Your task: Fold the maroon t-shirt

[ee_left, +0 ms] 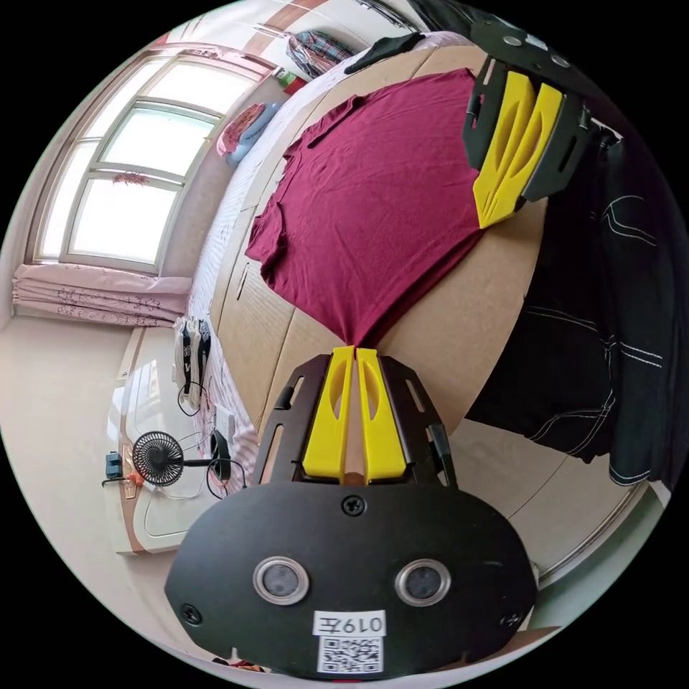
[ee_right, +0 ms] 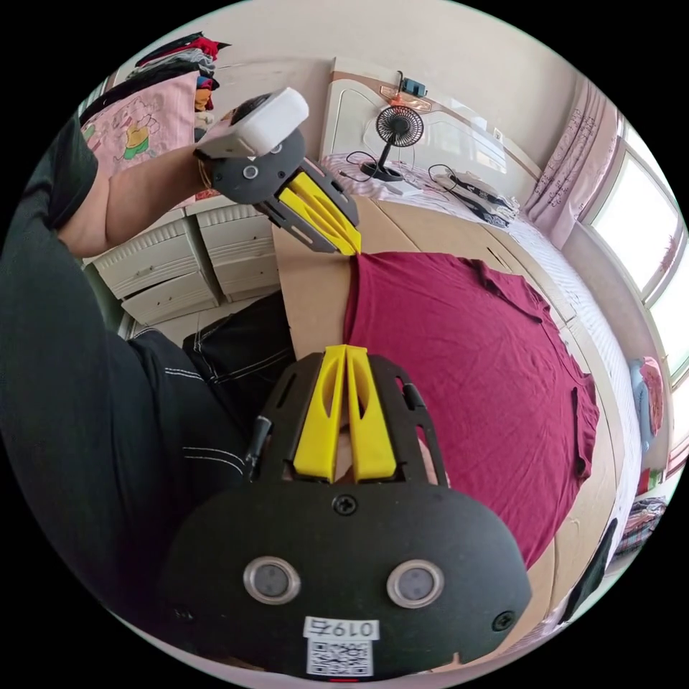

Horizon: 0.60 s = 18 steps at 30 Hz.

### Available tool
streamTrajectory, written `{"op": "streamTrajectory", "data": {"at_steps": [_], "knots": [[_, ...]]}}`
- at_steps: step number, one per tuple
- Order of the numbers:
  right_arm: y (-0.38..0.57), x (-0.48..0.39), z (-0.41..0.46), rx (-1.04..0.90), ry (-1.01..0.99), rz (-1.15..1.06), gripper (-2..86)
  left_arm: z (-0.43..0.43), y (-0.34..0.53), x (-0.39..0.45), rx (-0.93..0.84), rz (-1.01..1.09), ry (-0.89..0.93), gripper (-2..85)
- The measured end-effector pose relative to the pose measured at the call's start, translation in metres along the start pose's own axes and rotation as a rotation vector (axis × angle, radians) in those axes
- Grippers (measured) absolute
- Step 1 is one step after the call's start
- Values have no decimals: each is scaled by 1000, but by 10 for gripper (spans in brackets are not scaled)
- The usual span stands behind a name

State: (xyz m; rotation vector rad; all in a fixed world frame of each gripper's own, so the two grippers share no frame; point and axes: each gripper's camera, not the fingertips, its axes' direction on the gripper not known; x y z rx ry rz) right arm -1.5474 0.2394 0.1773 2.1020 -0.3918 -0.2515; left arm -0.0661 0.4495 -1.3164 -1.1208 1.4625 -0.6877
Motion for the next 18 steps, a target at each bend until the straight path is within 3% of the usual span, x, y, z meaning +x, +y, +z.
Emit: {"op": "streamTrajectory", "data": {"at_steps": [18], "knots": [[11,2,-11,2,-10,11,52,-17,-53,38,-151,361,-183,9]]}}
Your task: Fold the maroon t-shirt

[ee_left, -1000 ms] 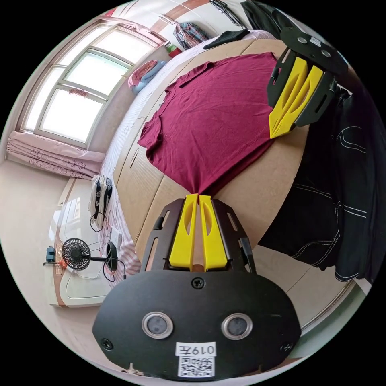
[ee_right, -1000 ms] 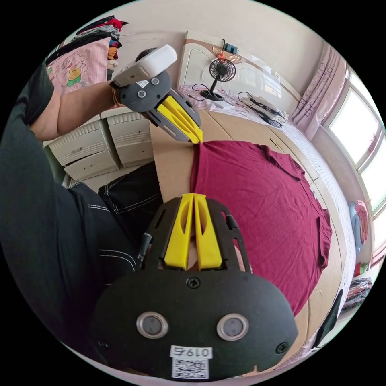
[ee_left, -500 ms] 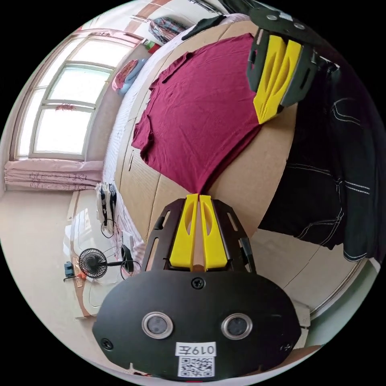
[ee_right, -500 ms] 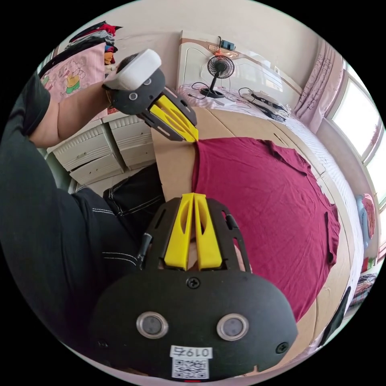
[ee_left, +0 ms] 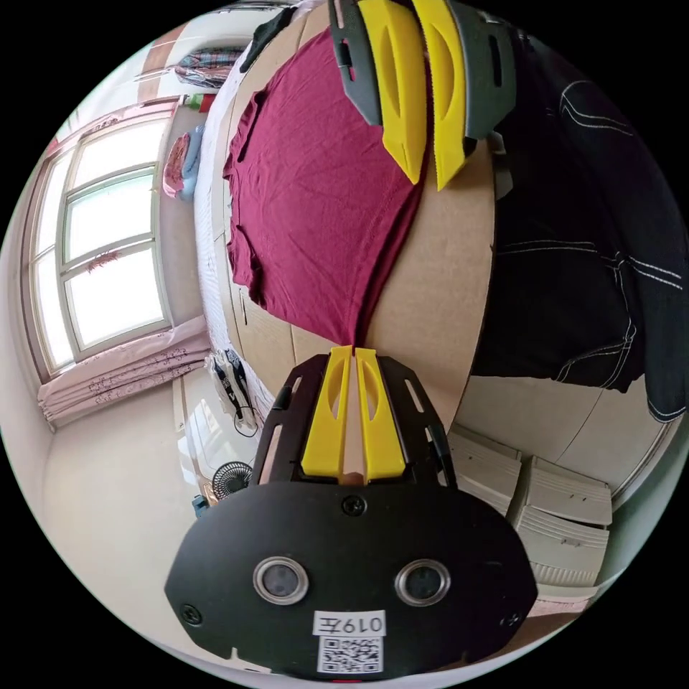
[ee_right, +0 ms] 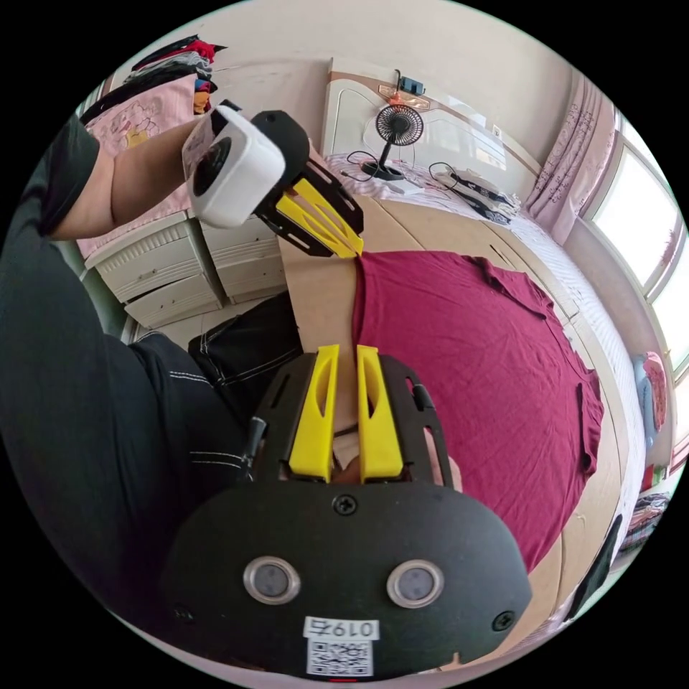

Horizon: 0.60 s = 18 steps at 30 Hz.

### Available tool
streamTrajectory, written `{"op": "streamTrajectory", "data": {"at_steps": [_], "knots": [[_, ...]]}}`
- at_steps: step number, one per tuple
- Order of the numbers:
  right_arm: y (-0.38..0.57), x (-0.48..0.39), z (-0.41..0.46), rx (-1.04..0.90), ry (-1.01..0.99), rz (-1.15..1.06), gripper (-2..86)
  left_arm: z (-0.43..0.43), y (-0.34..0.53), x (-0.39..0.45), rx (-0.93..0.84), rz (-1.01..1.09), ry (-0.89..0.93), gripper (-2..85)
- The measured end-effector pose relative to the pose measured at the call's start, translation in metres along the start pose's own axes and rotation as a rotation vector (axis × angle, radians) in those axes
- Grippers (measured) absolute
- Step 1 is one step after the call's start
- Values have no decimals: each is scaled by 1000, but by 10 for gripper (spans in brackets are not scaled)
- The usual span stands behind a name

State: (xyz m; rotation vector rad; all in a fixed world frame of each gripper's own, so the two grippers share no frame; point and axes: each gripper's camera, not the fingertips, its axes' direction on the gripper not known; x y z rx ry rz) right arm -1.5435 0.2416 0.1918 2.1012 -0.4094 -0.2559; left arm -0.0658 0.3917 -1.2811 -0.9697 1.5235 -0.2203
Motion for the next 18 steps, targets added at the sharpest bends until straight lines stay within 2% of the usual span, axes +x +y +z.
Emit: {"op": "streamTrajectory", "data": {"at_steps": [10,16,18], "knots": [[15,-14,-20,46,35,-8,50,-9,3,-11,-26,-28,-26,9],[38,1,-49,79,119,41,40,-30,8,-45,159,-284,-12,8],[47,11,-56,67,123,69,48,-28,6,-62,229,-416,77,8]]}}
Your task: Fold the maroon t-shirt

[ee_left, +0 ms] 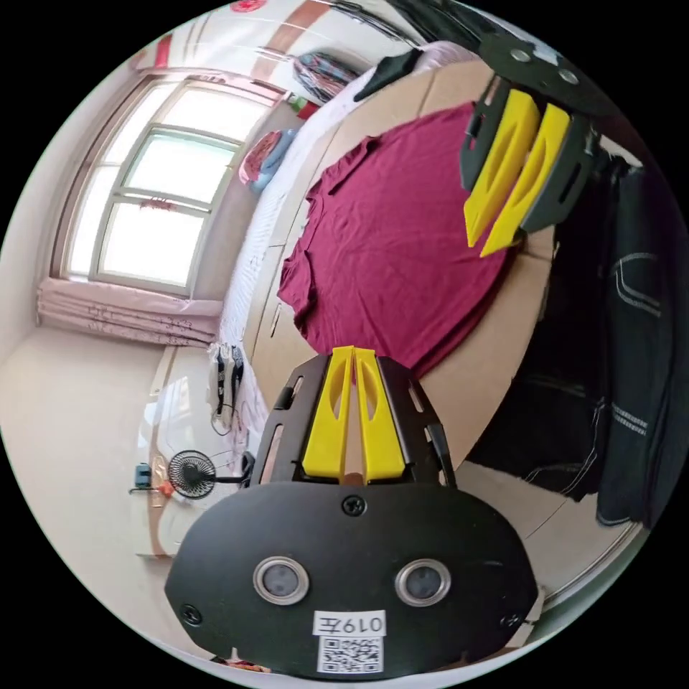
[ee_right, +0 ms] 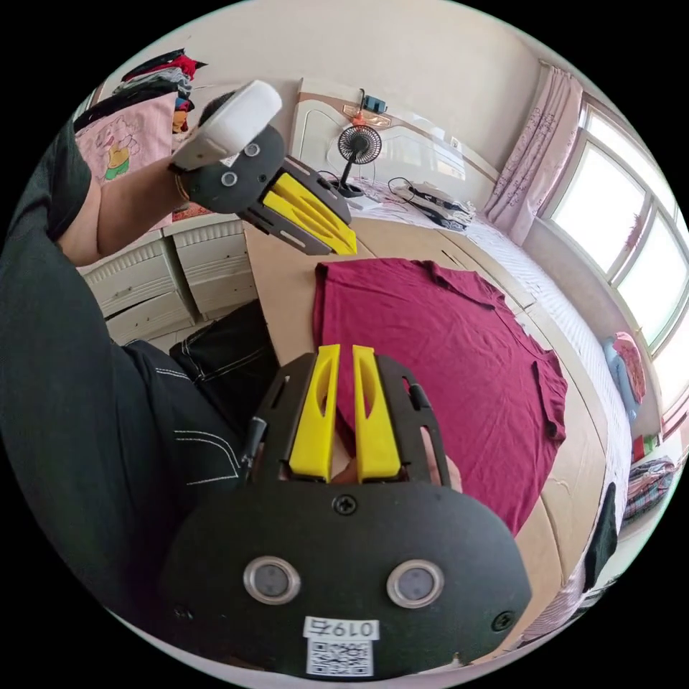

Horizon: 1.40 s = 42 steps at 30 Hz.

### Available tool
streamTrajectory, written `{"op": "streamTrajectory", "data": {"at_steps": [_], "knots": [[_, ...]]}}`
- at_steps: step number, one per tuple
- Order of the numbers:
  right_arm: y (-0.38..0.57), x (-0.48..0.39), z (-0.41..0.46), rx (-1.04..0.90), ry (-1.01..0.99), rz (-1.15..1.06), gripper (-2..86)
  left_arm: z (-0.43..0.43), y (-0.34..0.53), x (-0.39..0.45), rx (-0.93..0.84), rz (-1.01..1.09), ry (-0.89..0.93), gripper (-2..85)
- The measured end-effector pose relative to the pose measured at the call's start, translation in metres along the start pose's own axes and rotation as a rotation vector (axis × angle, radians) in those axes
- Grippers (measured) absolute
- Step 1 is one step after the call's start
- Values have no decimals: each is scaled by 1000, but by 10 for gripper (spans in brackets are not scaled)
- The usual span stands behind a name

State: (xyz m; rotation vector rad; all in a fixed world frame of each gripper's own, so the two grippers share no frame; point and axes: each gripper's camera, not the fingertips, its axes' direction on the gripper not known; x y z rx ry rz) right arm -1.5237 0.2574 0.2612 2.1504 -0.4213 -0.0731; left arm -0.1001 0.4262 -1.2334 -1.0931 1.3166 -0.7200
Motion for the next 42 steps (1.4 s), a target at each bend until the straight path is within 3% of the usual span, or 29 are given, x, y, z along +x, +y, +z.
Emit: {"op": "streamTrajectory", "data": {"at_steps": [4,9,14,25,34,42], "knots": [[22,10,-10,-75,-55,-36,88,7,-3,-4,50,-15,167,7],[57,13,-29,-130,2,-70,79,-20,2,-9,294,3,398,7],[81,20,-47,-191,45,-103,67,-29,-26,10,408,96,459,7],[102,15,-57,-220,40,-144,63,-19,-67,31,357,213,467,9],[122,20,-78,-196,36,-134,-5,-19,-86,32,326,173,517,7],[148,17,-91,-221,51,-152,17,-32,-100,42,335,192,551,6]]}}
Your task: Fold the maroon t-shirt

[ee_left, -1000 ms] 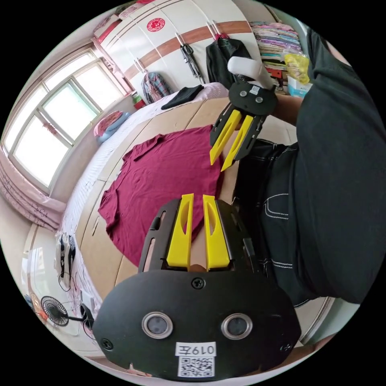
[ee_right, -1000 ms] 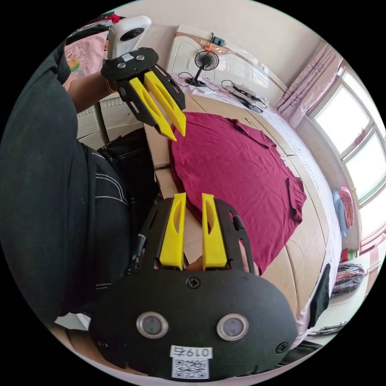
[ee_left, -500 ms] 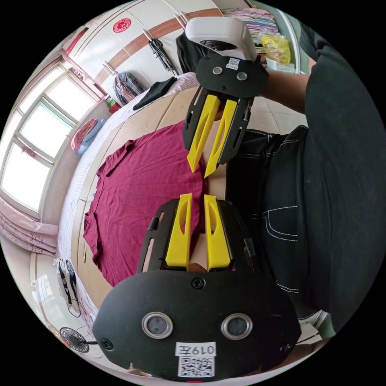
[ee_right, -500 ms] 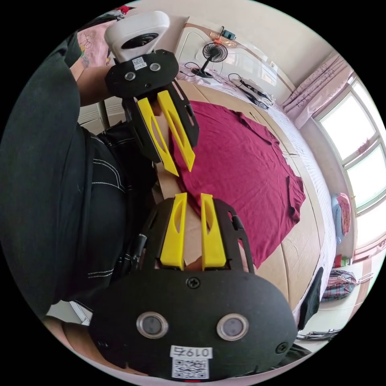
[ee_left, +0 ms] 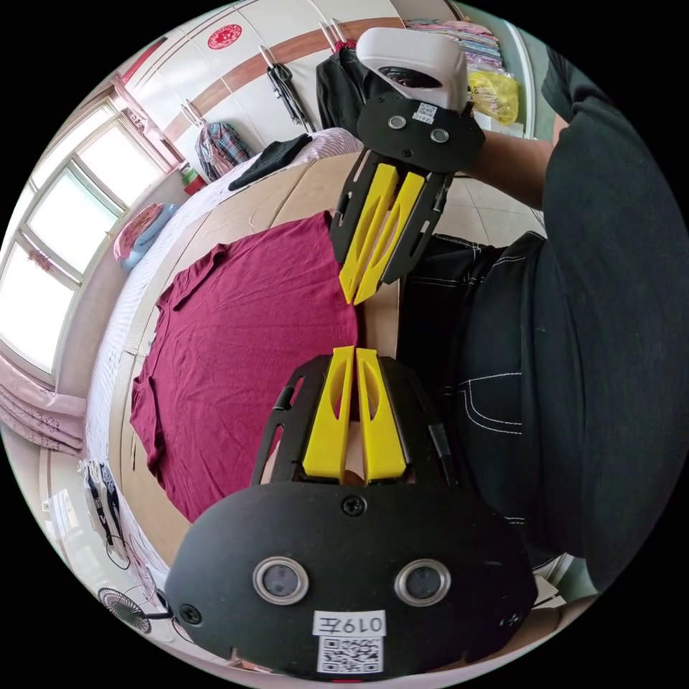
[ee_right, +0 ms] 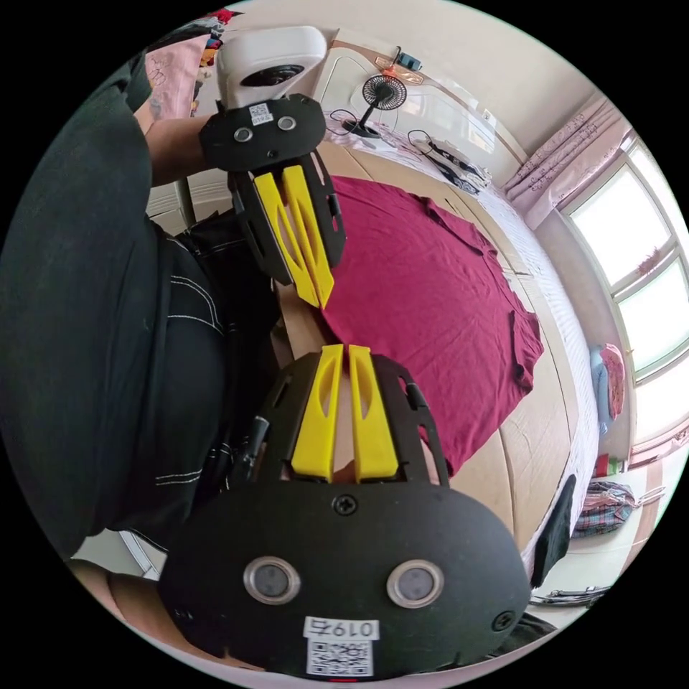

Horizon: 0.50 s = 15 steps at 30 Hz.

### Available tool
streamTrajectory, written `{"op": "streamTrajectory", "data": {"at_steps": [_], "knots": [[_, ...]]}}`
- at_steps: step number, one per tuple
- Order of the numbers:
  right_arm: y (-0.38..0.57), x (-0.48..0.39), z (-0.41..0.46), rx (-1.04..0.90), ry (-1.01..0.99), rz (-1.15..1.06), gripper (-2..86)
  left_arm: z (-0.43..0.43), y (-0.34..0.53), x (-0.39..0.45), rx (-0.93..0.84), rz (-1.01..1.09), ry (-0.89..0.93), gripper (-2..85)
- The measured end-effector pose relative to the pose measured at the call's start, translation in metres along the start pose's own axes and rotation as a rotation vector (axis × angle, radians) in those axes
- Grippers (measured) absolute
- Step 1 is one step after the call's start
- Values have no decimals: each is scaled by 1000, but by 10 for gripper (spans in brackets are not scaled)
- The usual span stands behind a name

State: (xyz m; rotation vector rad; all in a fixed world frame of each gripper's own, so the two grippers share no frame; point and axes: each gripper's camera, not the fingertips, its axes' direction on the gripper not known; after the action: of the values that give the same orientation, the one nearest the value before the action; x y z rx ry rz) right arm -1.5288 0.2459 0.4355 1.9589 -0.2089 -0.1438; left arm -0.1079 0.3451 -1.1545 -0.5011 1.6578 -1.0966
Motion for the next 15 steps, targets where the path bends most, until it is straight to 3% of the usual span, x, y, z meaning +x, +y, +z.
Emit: {"op": "streamTrajectory", "data": {"at_steps": [6,11,15], "knots": [[55,21,-24,-19,173,115,52,-1,-16,14,0,-8,-6,7],[101,33,-27,-192,319,106,55,-2,-31,27,5,-10,-17,7],[118,37,-33,-199,367,89,55,-2,-45,41,6,-15,-18,7]]}}
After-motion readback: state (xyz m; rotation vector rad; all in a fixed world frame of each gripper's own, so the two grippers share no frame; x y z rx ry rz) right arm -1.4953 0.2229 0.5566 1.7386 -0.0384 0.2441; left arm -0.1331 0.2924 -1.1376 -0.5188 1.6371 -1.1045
